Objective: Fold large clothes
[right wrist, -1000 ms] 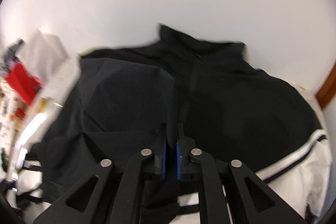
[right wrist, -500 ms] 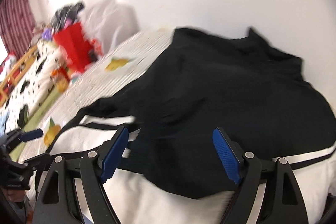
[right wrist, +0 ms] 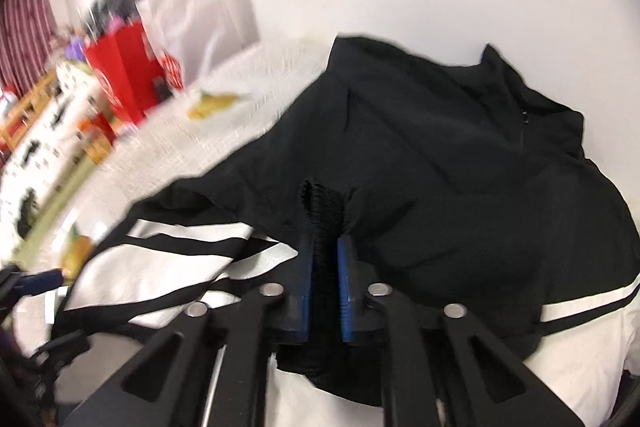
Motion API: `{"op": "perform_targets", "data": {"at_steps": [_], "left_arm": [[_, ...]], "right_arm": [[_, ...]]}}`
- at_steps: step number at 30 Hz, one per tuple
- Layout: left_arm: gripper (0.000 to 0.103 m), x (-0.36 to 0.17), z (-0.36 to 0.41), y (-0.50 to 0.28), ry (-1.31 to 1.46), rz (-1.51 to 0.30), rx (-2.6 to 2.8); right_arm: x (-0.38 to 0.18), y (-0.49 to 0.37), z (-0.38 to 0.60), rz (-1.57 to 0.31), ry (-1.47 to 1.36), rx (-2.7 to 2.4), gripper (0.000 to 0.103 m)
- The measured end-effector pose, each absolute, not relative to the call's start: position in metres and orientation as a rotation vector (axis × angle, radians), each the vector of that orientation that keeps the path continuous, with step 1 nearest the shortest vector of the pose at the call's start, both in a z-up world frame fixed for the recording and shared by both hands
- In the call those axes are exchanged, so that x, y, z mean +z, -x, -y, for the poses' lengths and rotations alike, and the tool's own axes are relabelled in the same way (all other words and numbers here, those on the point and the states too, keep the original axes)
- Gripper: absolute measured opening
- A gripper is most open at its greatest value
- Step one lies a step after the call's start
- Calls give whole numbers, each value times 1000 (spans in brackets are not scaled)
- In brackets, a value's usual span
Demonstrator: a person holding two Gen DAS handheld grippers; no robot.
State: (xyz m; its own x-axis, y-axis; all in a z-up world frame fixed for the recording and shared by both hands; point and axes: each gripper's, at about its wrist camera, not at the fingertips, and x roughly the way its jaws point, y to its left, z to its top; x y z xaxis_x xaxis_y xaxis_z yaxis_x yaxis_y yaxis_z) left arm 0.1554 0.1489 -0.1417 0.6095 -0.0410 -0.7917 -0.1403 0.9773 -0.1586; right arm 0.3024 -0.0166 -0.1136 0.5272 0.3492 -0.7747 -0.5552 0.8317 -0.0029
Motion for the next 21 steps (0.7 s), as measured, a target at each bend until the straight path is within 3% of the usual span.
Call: {"op": "perform_targets", "data": {"at_steps": [11, 17, 21], "left_arm": [[74, -125, -142, -175, 205, -877, 83], [74, -128, -140, -189, 206, -896, 118], [74, -131, -136, -194, 199, -907, 125]], "right_arm": [[-40, -349, 236, -735, -36, 257, 6], [-62, -374, 319, -774, -68, 113, 7], [-86, -383, 355, -832, -40, 28, 13]]}}
